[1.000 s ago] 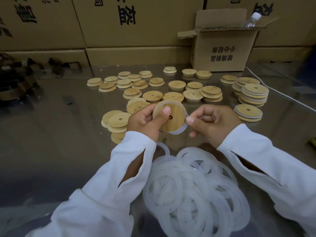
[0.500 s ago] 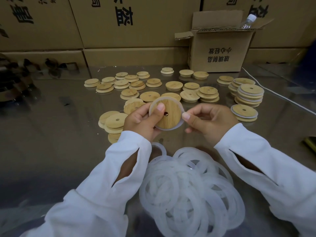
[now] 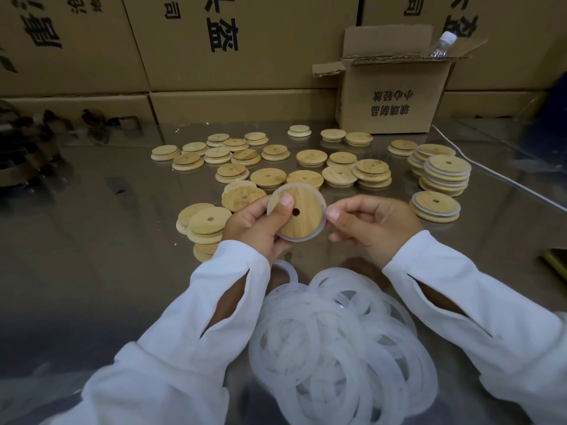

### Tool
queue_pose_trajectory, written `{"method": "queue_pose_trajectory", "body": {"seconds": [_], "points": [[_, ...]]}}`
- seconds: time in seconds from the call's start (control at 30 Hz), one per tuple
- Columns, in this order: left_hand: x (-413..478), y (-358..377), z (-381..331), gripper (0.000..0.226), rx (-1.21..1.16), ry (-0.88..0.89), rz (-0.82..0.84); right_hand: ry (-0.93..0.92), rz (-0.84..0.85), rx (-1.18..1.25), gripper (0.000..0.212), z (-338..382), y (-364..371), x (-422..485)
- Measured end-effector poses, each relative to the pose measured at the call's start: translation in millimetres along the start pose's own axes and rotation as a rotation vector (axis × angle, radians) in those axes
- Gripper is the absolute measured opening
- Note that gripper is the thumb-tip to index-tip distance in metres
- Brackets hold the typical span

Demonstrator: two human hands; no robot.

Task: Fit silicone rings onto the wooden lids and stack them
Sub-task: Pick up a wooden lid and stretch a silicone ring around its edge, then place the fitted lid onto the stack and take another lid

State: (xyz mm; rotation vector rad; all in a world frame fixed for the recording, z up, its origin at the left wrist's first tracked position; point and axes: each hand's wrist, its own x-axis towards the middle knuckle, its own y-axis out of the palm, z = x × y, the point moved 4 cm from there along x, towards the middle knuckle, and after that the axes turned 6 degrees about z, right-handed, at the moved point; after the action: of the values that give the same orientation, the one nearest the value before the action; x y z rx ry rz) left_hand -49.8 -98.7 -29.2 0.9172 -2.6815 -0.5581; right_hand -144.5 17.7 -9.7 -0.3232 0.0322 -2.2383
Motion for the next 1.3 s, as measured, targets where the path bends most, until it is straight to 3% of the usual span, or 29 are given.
{"method": "queue_pose_trajectory", "body": {"seconds": [0.23,0.5,0.6,0.7,0.8,0.87,1.03,1.13,1.2,1.3], "points": [[-0.7,0.4,-1.8,0.009,0.141,0.080,0.009,0.193,-0.016,0.074,0.023,-11.5,2.8,0.0],[-0.2,-1.5,-1.4,0.006,0.222,0.117,-0.006,0.171,-0.044,-0.016,0.017,-7.5,4.0,-1.3],[0.6,-2.8,-0.4,0.006,0.203,0.095,-0.021,0.175,-0.102,0.021,0.006,-6.7,-0.8,0.0],[0.5,-1.5,1.2,0.005,0.199,0.056,0.007,0.178,0.020,-0.004,0.012,-5.5,0.8,-0.7],[-1.6,2.9,4.3,0.009,0.178,-0.009,0.071,0.133,0.108,-0.109,0.005,-4.3,2.8,-1.4],[-2.3,4.4,5.6,0.017,0.176,-0.039,0.077,0.133,0.011,-0.084,0.004,-4.6,-8.7,4.7],[-3.2,0.3,2.2,0.015,0.236,-0.014,0.011,0.235,-0.542,-0.058,0.006,-24.0,-86.7,20.6],[-4.6,1.0,1.9,0.011,0.244,-0.018,0.014,0.309,-0.805,-0.096,0.031,-43.7,-133.9,20.6],[-5.1,2.0,2.5,0.009,0.260,-0.018,0.014,0.387,-0.874,-0.116,0.047,-51.9,-154.8,20.6],[-6.1,2.2,0.7,0.008,0.302,0.006,-0.005,0.527,-0.842,-0.134,0.069,-61.3,-168.5,23.4]]}}
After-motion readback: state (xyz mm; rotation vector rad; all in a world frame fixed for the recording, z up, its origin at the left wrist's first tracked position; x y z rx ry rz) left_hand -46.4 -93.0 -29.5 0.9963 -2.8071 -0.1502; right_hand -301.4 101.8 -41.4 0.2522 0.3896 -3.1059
